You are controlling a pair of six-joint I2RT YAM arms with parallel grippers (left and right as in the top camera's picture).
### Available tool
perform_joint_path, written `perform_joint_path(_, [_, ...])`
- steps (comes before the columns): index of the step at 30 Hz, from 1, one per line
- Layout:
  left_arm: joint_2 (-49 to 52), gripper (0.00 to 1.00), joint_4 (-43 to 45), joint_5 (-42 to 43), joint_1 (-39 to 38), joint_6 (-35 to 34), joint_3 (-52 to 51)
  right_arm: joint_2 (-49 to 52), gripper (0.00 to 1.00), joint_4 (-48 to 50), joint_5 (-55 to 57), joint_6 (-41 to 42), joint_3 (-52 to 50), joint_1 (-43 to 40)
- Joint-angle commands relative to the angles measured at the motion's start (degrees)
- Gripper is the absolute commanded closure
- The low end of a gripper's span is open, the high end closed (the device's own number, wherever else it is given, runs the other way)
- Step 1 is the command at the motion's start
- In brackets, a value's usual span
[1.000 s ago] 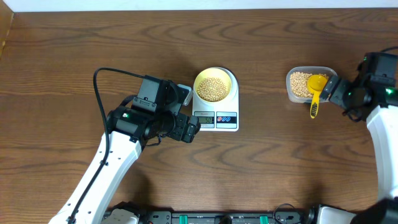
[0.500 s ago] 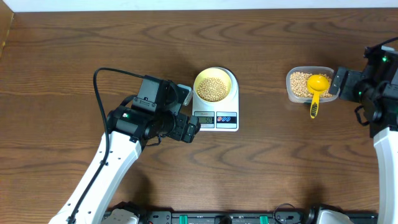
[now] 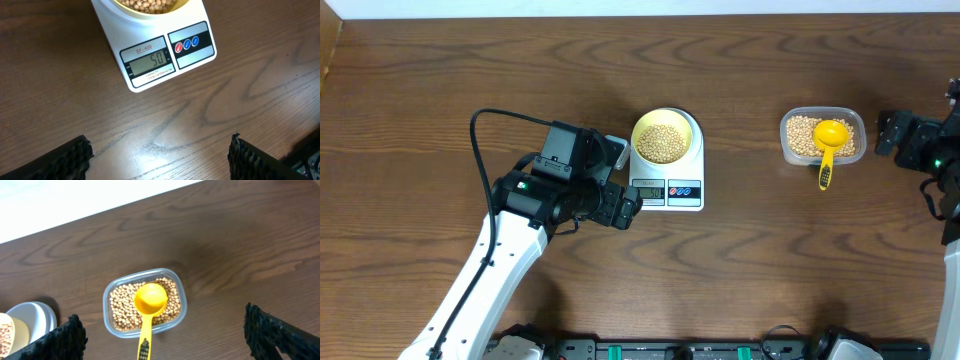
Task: Scoop item into bowl and weigh 50g on scale
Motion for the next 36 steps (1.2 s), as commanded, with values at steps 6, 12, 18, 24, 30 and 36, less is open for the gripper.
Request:
perform_joint_path(6, [-0.8,0.11,-0.2,0.5,0.2,-0.1,-0.5,-0.2,0.01,-5.6,-1.3,7.8,0.5,-0.3])
perform_joint_path(12, [-0.8,0.11,-0.2,0.5,0.2,-0.1,-0.5,-0.2,0.01,-12.9,-1.0,14.3,0.5,-0.3])
perform_joint_path(18, [-0.8,0.11,-0.2,0.5,0.2,-0.1,-0.5,-0.2,0.01,-17.4,-1.6,14.7,0.5,-0.2])
perform_joint_path(24, [-0.8,0.11,-0.2,0.5,0.2,-0.1,-0.5,-0.2,0.01,-18.0,-1.4,14.6,0.5,-0.2])
perform_joint_path(30, [-0.8,0.11,-0.2,0.5,0.2,-0.1,-0.5,-0.2,0.01,-18.1,-1.4,14.6,0.5,-0.2])
perform_joint_path(36, [-0.8,0.11,-0.2,0.5,0.2,-0.1,-0.5,-0.2,0.01,-18.0,-1.4,14.6,0.5,-0.2])
